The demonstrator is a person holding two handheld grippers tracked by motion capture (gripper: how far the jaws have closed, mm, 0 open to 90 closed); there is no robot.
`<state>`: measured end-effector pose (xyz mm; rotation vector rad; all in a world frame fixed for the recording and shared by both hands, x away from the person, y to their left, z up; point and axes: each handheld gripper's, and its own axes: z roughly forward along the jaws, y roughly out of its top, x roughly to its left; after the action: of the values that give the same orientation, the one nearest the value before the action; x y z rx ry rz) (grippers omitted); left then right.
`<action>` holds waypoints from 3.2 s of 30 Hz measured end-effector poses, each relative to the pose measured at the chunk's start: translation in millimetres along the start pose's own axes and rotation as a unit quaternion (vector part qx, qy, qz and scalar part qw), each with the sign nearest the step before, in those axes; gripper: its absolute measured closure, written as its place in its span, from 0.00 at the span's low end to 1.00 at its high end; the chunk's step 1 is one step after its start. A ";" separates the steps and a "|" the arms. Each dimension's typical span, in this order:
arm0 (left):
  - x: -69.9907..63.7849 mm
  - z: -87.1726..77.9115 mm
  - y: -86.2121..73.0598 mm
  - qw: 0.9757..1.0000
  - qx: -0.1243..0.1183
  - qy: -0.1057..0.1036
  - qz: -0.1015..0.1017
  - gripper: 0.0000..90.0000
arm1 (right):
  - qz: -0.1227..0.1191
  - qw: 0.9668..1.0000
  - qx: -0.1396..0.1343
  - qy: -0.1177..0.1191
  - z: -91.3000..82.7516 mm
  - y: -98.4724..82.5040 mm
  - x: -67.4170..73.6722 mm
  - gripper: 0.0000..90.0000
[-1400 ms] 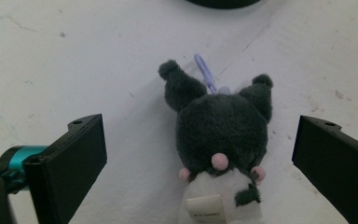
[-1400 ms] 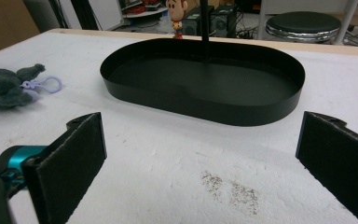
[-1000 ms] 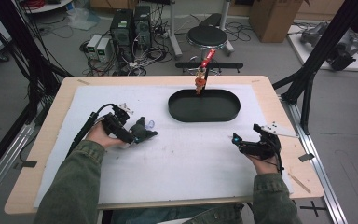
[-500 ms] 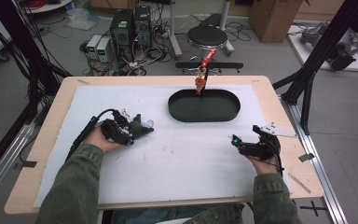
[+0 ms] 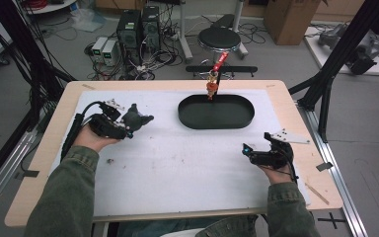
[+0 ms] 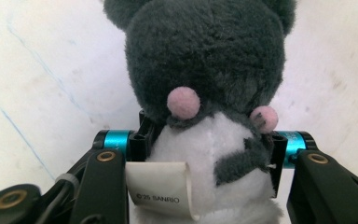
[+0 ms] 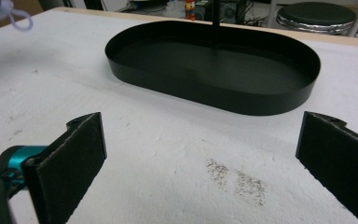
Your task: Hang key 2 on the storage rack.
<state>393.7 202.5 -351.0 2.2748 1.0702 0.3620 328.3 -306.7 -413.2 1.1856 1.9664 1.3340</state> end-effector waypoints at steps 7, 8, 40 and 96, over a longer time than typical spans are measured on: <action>-10.5 -14.5 34.8 0.999 -0.019 -0.009 0.033 0.57 | -0.005 1.000 -0.002 0.004 0.9 1.0 1.8 0.01; -12.0 -15.8 39.9 0.999 -0.022 -0.008 0.037 0.57 | -0.003 1.000 -0.004 0.004 0.6 1.1 1.6 0.01; -31.5 -5.0 136.2 0.995 -0.032 -0.032 0.094 0.57 | 0.009 1.000 -0.020 0.010 -1.2 0.3 -4.4 0.01; 3.0 39.3 169.7 0.994 -0.051 -0.072 0.066 0.02 | 0.002 1.000 -0.012 0.002 -5.9 -1.6 -3.4 0.01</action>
<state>517.3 104.3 -277.4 2.2494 0.8138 0.2932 324.9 -312.8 -412.5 1.1767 1.9467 1.3598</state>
